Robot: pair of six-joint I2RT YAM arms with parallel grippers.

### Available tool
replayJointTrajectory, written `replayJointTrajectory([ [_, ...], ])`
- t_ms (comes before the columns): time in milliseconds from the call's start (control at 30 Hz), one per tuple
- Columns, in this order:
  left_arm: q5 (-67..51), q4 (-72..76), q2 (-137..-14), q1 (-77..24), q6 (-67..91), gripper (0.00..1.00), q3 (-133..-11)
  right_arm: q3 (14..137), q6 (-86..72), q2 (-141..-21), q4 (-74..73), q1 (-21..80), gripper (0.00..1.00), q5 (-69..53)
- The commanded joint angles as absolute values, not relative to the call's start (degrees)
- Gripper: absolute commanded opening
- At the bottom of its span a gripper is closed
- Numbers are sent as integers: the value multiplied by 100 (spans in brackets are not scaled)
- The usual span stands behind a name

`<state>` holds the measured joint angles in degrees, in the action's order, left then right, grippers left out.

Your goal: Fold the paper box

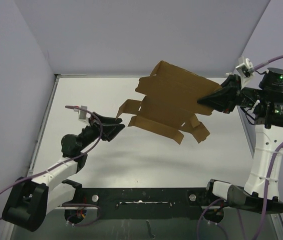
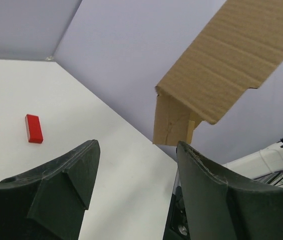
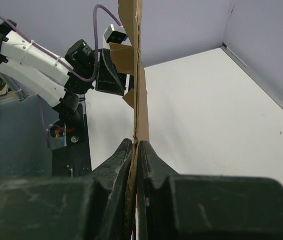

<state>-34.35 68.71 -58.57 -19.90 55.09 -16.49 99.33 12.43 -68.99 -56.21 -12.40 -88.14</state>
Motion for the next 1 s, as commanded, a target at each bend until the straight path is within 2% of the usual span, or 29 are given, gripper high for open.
replayJointTrajectory([
  [0,-3485,7682,-6465,-1933,5951,59,-1890,10143,1103,-6849,-5460,-1282,0,-9751],
  [233,-3665,8386,-7311,-2100,6216,57,-2359,10113,1099,-6838,-5451,-1278,0,-9767],
  [967,-4141,8631,-7840,-2657,6146,63,-2818,10062,1074,-6836,-5433,-1283,0,-9799],
])
